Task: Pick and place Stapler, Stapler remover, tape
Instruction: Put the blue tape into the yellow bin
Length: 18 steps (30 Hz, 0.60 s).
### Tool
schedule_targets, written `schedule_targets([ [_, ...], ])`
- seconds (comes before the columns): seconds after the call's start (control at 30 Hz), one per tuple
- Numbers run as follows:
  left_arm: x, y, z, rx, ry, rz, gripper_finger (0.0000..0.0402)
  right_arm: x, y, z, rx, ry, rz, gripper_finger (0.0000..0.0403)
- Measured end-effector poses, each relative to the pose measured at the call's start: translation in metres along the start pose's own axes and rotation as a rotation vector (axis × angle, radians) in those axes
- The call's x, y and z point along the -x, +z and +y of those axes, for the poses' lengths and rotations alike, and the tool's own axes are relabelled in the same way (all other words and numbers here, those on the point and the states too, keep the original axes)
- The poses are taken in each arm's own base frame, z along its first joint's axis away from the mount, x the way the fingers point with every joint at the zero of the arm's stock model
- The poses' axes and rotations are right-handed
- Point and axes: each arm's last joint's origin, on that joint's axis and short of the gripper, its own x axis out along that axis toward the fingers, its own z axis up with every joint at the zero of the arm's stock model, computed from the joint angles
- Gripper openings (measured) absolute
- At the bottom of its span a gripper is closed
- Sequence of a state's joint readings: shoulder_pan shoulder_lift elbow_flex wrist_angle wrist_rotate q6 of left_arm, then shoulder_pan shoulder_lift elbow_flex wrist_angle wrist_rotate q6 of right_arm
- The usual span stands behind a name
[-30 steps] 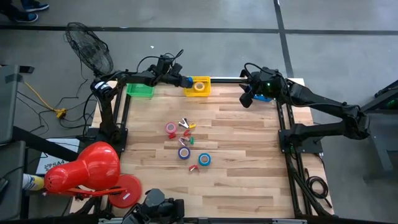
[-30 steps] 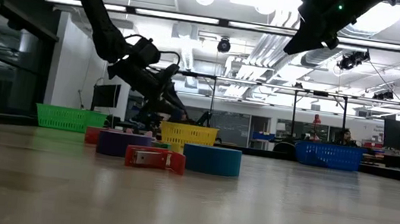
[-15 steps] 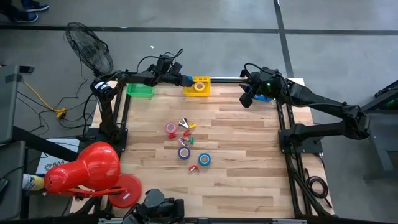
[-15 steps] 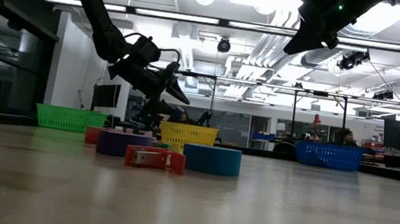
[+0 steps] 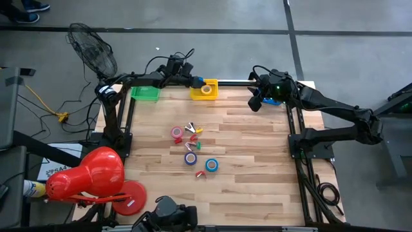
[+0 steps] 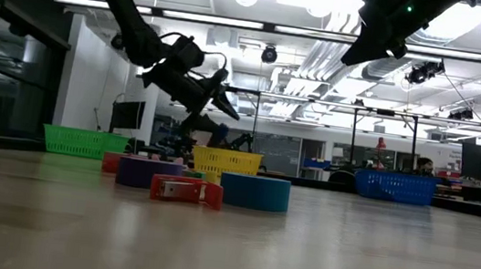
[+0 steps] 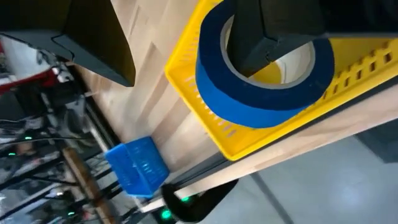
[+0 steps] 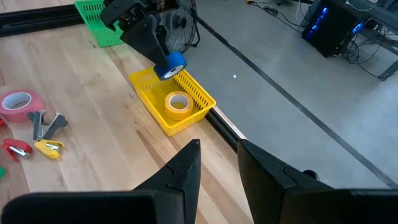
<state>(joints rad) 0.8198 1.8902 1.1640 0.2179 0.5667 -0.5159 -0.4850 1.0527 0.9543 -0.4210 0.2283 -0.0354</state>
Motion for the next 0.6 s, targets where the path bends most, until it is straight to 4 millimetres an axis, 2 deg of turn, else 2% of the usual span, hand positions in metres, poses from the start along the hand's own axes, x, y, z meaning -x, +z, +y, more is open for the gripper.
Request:
schedule_targets([
  [0.23,0.001,-0.002,0.000,-0.004,0.127,0.118,0.0243,0.000,-0.001,0.000,0.019,0.000,0.007,0.0098],
  [0.6,-0.005,0.003,-0.016,-0.055,0.161,0.097,0.0243,0.000,-0.001,0.000,0.020,0.000,0.010,0.0099],
])
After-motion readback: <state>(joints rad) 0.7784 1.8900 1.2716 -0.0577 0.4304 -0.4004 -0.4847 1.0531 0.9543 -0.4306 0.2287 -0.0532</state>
